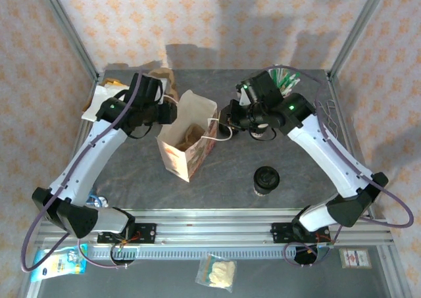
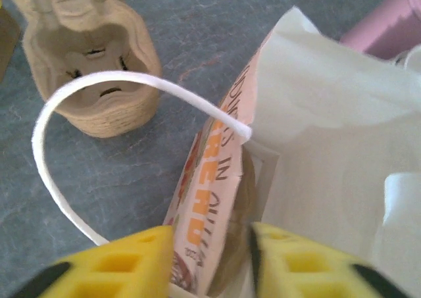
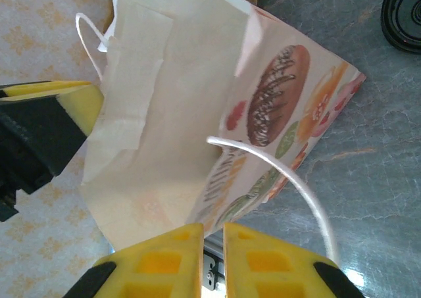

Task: Pack the takeout coffee

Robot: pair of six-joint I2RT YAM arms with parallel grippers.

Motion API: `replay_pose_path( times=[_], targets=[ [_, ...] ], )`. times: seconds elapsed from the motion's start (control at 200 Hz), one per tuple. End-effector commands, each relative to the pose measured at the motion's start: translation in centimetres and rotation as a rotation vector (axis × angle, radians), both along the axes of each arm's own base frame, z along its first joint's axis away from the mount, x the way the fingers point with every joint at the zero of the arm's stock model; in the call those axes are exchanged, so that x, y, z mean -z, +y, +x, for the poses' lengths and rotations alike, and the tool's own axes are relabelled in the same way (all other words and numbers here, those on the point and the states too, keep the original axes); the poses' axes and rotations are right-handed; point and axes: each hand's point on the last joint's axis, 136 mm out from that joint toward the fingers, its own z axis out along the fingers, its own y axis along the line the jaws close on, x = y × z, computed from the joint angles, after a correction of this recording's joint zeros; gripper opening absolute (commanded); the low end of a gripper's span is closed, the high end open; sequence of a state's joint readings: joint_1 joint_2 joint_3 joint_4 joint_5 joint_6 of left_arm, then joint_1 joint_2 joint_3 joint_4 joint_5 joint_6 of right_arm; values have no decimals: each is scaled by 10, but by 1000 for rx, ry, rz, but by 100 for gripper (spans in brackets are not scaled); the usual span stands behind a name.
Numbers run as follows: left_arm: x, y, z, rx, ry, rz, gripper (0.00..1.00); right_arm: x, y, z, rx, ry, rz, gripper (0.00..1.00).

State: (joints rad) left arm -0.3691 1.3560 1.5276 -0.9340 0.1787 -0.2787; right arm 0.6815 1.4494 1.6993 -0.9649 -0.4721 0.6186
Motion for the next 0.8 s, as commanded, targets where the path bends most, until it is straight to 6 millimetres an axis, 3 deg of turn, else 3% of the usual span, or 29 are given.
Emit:
replay_pose_path(
  times=[0.0, 0.18, 0.275, 0.39, 0.495, 0.561, 0.666, 0.796],
  targets=[
    [-22, 12, -1, -63, -38, -22, 50, -15, -4, 0, -8, -42, 3, 16],
    [-59, 20, 4, -134, -119, -60, 79, -14, -5, 0, -12, -48, -9, 15],
    [-78, 15, 3, -121, -145, -95, 85, -12, -6, 0, -13, -47, -18, 16],
    [-100, -1, -2, -58, -154, -189, 82, -12, -7, 1, -11, -51, -26, 16],
    [-113, -30, -13, 32, -142, -295, 77, -13, -7, 3, -6, -60, -29, 18],
    [-116, -43, -21, 72, -138, -317, 73, -11, -9, 4, 2, -60, -42, 25],
    [-105, -55, -29, 95, -91, -325, 65, -4, -19, 4, 30, -57, -83, 42],
    [-69, -68, -36, 101, 2, -332, 61, 0, -27, -5, 51, -45, -75, 61]
  ],
)
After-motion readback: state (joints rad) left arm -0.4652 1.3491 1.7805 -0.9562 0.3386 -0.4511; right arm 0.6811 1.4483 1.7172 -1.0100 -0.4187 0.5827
